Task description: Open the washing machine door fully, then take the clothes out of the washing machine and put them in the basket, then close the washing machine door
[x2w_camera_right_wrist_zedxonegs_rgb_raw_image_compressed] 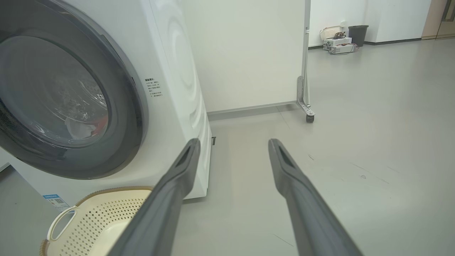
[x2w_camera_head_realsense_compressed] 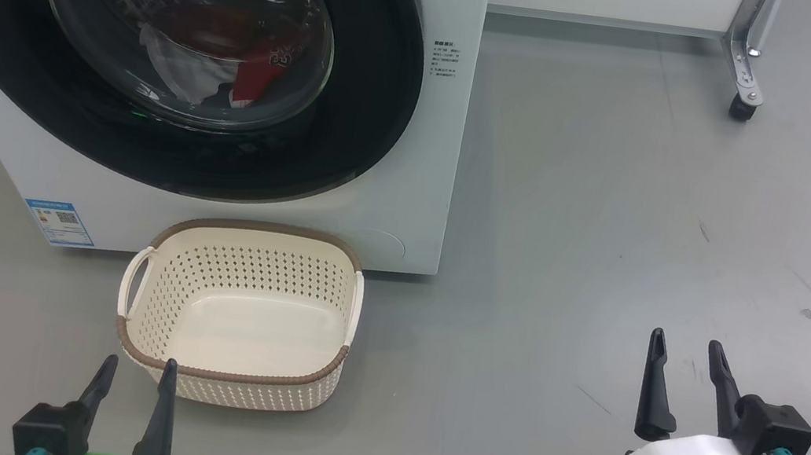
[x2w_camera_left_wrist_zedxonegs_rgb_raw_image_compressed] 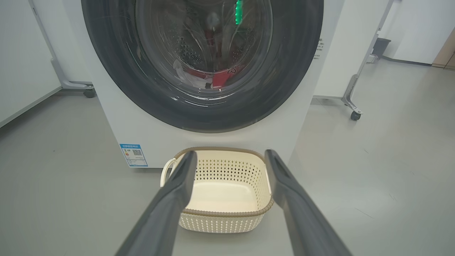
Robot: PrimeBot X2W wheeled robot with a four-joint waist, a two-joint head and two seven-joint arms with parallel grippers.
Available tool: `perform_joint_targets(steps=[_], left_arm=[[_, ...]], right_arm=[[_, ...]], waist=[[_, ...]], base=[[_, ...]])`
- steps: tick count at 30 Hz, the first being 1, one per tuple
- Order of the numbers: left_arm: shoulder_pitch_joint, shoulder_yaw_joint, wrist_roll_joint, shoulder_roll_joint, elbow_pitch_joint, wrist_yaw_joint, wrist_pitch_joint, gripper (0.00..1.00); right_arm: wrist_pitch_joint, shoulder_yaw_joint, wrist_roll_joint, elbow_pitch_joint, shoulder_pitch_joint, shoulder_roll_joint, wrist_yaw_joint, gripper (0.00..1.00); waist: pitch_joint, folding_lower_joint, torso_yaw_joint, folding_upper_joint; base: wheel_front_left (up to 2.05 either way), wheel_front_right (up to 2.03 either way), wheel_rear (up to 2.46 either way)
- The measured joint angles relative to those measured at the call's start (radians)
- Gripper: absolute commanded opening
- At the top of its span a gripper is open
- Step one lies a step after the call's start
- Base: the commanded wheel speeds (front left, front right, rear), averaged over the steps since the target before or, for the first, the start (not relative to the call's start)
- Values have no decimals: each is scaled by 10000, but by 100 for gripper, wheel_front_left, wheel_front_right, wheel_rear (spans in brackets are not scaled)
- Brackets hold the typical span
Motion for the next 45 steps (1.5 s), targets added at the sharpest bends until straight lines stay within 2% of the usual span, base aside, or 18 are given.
perform_joint_targets(steps=[21, 30, 37, 45], left_arm=[[-23, -48, 4, 0, 286, 132, 0, 100], [-40, -86, 508, 0, 278, 192, 0, 100], [-152, -163, 1204, 81, 205, 397, 0, 100], [-166, -207, 1348, 79, 203, 441, 0, 100]], right_arm=[[2, 117, -52, 456, -109, 0, -88, 100], [2, 265, -180, 652, -215, 0, -90, 100], [0, 311, -349, 757, -260, 0, -157, 100], [0, 395, -360, 949, -307, -2, -151, 100]], waist=[[-31, 0, 17, 0], [-28, 0, 26, 0], [-35, 0, 30, 0], [-17, 0, 41, 0]], base=[[0, 0, 0], [0, 0, 0], [0, 0, 0], [0, 0, 0]])
